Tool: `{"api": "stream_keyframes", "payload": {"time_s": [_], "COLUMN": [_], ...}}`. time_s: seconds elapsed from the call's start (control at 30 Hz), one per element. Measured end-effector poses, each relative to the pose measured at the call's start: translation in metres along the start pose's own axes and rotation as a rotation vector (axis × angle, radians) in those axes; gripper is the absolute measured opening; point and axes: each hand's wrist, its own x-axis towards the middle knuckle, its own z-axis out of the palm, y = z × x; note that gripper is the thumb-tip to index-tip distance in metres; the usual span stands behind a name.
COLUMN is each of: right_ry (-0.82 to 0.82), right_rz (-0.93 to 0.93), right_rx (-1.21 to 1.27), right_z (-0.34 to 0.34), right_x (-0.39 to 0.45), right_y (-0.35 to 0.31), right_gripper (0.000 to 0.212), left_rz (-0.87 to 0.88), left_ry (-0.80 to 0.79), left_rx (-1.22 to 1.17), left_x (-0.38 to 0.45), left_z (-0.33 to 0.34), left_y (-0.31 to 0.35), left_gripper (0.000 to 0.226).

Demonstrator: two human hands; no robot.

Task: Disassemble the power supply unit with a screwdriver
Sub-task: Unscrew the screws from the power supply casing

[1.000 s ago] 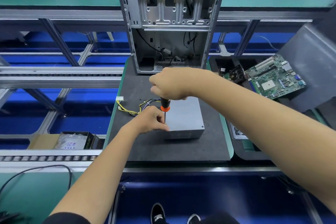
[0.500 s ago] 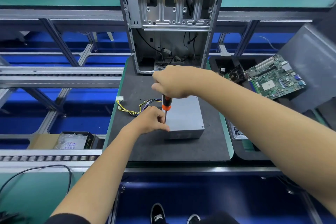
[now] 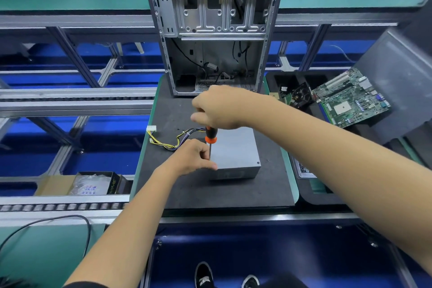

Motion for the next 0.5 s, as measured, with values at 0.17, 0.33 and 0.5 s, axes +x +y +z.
{"api": "stream_keyframes", "payload": {"time_s": [0.17,0.33,0.5], "right_ry": [-0.047,-0.087,-0.035], "right_rz": [-0.111,-0.114,0.07], "right_rx": [0.193,0.298,0.044], "right_z": [-0.006,-0.007,-0.002], "right_x": [-0.005,-0.007,0.0], "right_y": [0.007,0.006,0.002], "right_gripper": [0.019,0.017,0.055], "left_rz": [0.003,-0.005,-0.005], "left_ry": [0.018,0.015,0.008], "left_rx": [-0.012,-0.009,-0.01], "left_x": [-0.001,0.0,0.0], "left_z": [0.002,0.002,0.002], "left_y": [-0.001,-0.002,-0.001], "left_gripper": [0.044,0.044,0.046]}}
